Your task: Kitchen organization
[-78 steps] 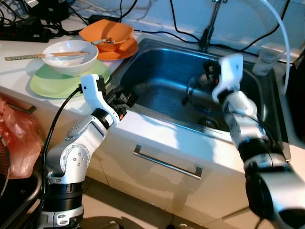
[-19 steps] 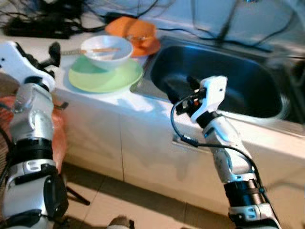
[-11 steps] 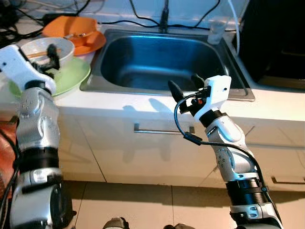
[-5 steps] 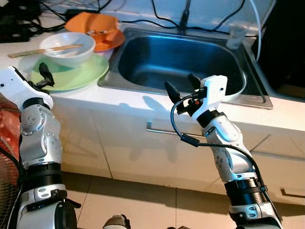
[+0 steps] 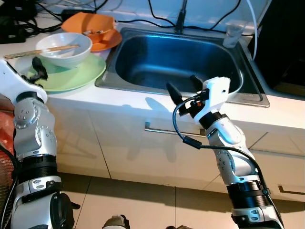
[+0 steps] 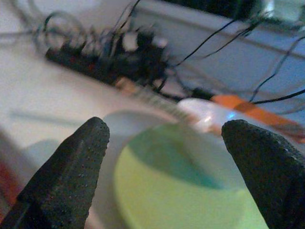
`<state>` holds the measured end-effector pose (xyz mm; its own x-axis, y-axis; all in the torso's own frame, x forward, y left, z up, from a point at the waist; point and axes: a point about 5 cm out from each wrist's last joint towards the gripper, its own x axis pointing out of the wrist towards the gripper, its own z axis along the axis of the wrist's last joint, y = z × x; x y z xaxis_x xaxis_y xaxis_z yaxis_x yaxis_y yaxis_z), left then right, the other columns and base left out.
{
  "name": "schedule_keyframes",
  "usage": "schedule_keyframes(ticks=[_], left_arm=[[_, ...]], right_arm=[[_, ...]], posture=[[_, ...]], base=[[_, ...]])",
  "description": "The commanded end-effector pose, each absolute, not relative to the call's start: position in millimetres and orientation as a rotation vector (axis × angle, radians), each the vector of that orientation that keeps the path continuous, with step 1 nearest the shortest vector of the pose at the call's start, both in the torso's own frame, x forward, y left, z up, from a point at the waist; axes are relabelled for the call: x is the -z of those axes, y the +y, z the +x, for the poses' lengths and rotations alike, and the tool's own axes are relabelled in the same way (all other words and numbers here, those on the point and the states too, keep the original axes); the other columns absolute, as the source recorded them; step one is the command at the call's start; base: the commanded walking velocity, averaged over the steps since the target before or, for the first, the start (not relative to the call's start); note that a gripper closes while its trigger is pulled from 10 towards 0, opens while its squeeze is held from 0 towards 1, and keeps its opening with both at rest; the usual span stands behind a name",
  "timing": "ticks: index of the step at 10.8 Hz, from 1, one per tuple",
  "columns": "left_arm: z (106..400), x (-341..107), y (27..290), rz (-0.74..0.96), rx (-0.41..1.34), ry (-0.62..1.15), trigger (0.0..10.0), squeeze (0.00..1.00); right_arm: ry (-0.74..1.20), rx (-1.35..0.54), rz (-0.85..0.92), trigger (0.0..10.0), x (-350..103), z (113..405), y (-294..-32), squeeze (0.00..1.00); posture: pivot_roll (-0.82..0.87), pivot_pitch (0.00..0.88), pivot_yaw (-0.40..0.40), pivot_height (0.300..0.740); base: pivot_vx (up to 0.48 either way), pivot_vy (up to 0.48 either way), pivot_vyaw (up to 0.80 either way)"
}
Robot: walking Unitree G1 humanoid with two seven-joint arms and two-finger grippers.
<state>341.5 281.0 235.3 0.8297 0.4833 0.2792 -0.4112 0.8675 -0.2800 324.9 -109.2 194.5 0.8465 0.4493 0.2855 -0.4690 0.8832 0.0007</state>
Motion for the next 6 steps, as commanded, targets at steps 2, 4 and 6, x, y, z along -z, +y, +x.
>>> schedule_keyframes(ticks=[2, 4, 6], left_arm=[[338.6, -265.3, 261.5, -0.158, -0.410, -0.462, 10.0, 0.00], [329.5, -263.4, 234.6, -0.097, -0.337, -0.488, 10.0, 0.00], [322.5, -258.4, 209.0, 0.004, -0.242, -0.519, 10.0, 0.00]], right_arm=[[-0.378, -0.475, 0.063, 10.0, -219.0, 322.5, -109.7, 0.00], [-0.408, -0.479, 0.057, 10.0, -227.5, 322.2, -109.7, 0.00], [-0.407, -0.473, 0.056, 10.0, -227.2, 323.8, -110.8, 0.00]], posture=[[0.02, 0.105, -0.038, 0.740], [0.03, 0.091, -0.038, 0.740], [0.03, 0.078, -0.039, 0.740]], base=[[0.000, 0.000, 0.00], [0.000, 0.000, 0.00], [0.000, 0.000, 0.00]])
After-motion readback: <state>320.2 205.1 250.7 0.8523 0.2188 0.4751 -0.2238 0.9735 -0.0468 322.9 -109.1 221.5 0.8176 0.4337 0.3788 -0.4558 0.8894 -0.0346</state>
